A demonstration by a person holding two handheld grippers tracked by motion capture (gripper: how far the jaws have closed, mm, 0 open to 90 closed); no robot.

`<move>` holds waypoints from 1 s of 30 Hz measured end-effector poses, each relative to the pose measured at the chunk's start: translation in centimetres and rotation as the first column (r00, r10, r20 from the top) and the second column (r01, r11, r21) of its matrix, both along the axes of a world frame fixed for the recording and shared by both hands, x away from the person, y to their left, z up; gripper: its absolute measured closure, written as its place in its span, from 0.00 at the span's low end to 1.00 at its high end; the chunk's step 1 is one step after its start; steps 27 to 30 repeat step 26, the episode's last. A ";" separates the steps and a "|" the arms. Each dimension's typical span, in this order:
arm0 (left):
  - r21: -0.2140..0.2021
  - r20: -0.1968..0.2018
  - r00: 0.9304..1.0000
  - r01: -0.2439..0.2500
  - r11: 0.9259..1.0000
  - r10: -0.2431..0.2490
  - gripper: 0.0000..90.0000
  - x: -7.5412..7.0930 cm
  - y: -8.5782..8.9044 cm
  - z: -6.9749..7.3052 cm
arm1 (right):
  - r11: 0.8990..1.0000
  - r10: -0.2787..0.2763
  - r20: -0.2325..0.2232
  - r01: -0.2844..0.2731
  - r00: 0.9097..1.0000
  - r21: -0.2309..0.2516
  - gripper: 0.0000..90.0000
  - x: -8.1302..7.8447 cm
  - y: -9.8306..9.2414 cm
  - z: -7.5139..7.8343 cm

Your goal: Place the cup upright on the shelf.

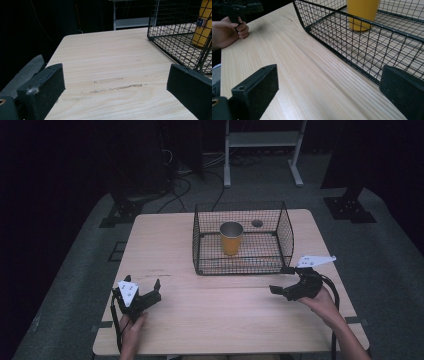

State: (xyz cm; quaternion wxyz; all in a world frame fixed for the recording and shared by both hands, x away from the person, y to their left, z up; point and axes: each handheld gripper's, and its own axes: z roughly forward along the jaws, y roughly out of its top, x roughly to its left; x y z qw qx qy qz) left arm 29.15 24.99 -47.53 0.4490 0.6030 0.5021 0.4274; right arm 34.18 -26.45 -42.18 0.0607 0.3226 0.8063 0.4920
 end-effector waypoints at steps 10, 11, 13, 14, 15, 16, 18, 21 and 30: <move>0.003 -0.001 1.000 -0.002 1.000 0.002 0.01 0.0 0.0 0.0 | 1.000 -0.025 -0.003 0.025 1.000 0.000 0.02 -0.7 -1.0 -0.7; 0.002 0.000 1.000 -0.003 1.000 0.003 0.01 0.0 -0.1 0.0 | 1.000 -0.028 -0.004 0.028 1.000 0.003 0.02 -0.8 -1.1 -0.8; 0.004 0.000 1.000 -0.004 1.000 0.004 0.01 0.0 -0.1 0.0 | 0.999 -0.032 -0.005 0.032 0.999 0.005 0.02 -1.1 -1.3 -0.9; 0.006 -0.001 1.000 -0.003 1.000 0.003 0.01 0.0 -0.1 0.0 | 0.999 -0.036 0.000 0.036 0.999 0.004 0.02 -1.2 -1.4 -1.0; 0.006 0.000 1.000 -0.004 1.000 0.004 0.01 0.0 -0.1 0.0 | 0.999 -0.037 -0.001 0.037 0.999 0.007 0.02 -1.2 -1.4 -1.1; 0.008 -0.001 1.000 -0.004 1.000 0.004 0.01 0.0 -0.1 0.0 | 0.999 -0.037 -0.004 0.037 0.999 0.009 0.02 -1.3 -1.5 -1.2; 0.009 -0.001 1.000 -0.004 1.000 0.004 0.01 0.0 -0.1 0.0 | 0.999 -0.043 -0.005 0.043 0.999 0.015 0.02 -1.5 -1.7 -1.4; 0.010 -0.001 1.000 -0.005 1.000 0.005 0.01 0.0 -0.1 0.0 | 0.998 -0.050 -0.002 0.050 0.999 0.029 0.02 -2.0 -2.1 -1.7; 0.012 -0.001 1.000 -0.005 1.000 0.005 0.01 0.0 -0.2 0.0 | 0.995 -0.078 -0.007 0.078 0.997 0.068 0.02 -3.3 -2.9 -2.7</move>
